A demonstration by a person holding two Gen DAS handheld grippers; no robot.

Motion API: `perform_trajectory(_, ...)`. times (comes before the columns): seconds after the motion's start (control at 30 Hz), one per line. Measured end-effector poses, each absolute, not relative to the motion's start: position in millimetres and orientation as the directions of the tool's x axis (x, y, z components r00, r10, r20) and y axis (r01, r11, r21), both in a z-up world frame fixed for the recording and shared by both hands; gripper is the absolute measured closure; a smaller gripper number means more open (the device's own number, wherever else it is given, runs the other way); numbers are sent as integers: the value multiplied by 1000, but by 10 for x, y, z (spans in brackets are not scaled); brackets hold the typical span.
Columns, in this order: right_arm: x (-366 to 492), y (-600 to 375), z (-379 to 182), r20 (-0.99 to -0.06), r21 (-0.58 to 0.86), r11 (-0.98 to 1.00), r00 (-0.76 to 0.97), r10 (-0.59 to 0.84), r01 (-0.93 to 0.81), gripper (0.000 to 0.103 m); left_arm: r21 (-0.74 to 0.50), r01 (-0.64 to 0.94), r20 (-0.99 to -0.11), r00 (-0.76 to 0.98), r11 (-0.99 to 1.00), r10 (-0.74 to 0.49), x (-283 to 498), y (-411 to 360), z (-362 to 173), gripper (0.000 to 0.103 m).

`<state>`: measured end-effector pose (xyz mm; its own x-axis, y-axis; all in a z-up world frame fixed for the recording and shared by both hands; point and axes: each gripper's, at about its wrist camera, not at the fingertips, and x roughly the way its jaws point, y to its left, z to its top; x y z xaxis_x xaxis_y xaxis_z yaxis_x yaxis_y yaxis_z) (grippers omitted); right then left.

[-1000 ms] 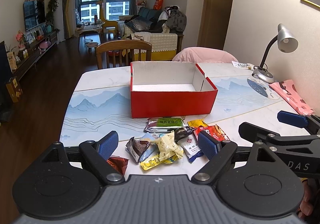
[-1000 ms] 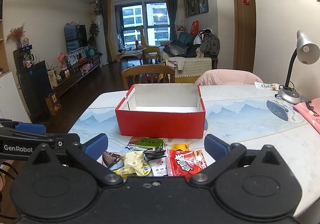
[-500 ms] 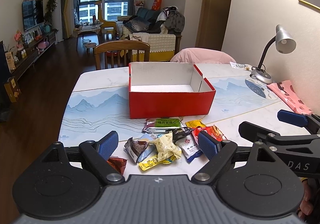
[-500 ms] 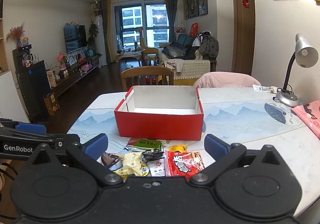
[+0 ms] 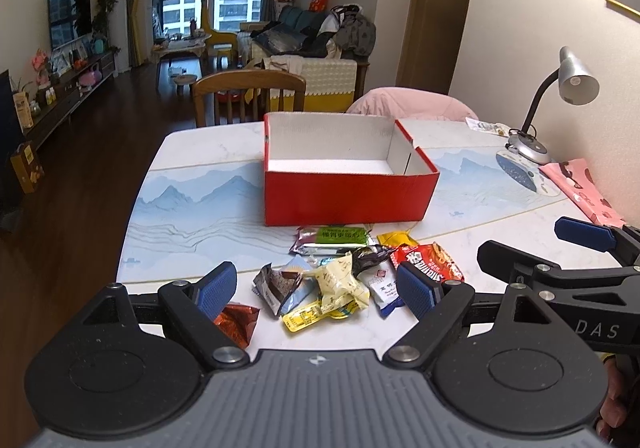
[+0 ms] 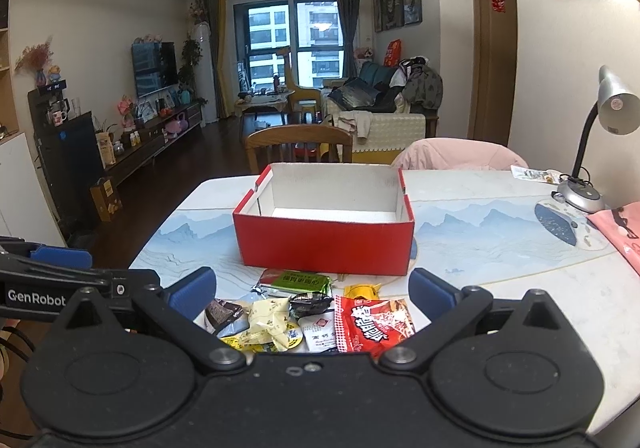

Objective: Organize snacks
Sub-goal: 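Grasp the copper Oreo packet with the left gripper while the right grasps the cream pastry packet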

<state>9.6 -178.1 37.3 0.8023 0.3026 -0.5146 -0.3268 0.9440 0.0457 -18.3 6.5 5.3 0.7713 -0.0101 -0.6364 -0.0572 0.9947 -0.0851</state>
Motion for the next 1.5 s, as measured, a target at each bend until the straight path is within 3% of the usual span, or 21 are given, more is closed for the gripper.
perform_trajectory(0.67,790,-1455,-323,-718,109,861,560,413,-496,6,-147,-372,-855,513,916,71,262,678,-761,16)
perform_trajectory(0.93,1161,-1244,-675,-784,139,844,463,413,-518,12,-122,-320,-886,463,940,43,601,799,-1039,16)
perform_trajectory(1.5,1531,-877,-1025,-837,115,874,428,340,-471,20,-83,-270,-929,370,959,23,902,976,-1502,16)
